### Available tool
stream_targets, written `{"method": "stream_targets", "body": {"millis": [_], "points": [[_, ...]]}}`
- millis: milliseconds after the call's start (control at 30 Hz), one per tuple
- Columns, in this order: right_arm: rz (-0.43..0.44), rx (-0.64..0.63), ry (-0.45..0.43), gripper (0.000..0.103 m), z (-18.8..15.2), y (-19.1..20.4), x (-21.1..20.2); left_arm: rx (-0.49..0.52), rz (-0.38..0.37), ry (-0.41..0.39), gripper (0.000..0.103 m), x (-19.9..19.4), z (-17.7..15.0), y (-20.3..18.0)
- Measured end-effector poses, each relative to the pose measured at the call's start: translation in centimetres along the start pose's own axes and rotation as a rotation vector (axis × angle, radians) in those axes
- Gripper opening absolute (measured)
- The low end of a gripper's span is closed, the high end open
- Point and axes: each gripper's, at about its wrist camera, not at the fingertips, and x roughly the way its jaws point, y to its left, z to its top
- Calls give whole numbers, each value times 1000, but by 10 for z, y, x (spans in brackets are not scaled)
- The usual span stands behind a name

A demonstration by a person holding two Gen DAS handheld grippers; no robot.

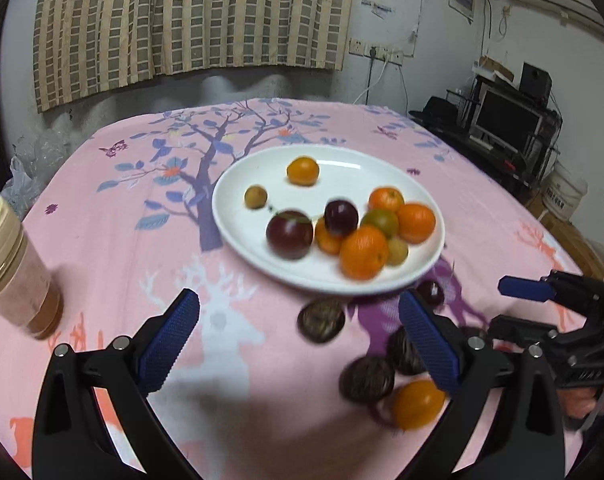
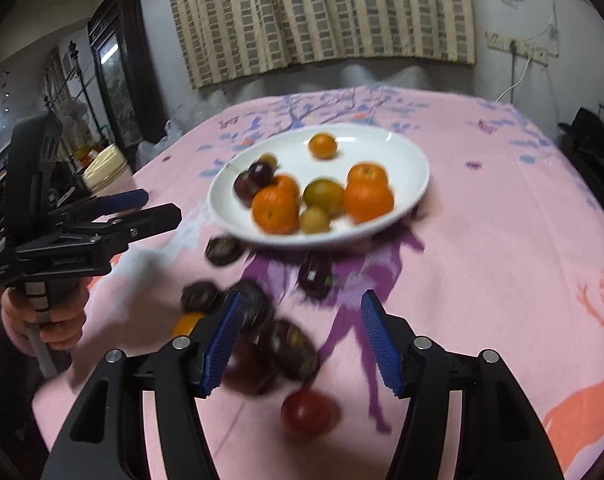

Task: Organize fruits
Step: 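Grasp an orange with the left gripper while the right gripper grasps a red tomato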

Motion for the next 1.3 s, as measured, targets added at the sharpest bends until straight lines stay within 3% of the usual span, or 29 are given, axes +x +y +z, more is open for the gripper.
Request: {"method": "stream_targets", "body": {"millis": [267,500,600,733,867,967,1033,1067,1167,1300], "points": [[29,33,70,62,-25,-6,-4,-3,-1,4,98,-17,-19,5],[51,14,101,61,-28,-3,-1,-27,11,6,98,-21,-25,10],[38,-16,134,53,-29,3,4,-29,22,4,98,-22,-27,11],[-11,-3,167,30,-30,0,10,-40,33,7,98,-22,-27,14],[8,28,145,28,-31,-7,6,-52,6,21,98,-22,-28,16],[31,64,94,28,-28,-13,-2,-7,-103,45,98,-24,-31,5],[25,88,75,28,-28,-18,-5,85,-181,48,87,-29,-36,-13],[24,99,76,28,-28,-20,-5,143,-223,60,69,-31,-40,-24],[20,107,84,28,-28,-21,-4,253,-276,99,50,-29,-54,-49],[23,94,74,28,-27,-18,-6,350,-243,95,42,-28,-66,-73]]}}
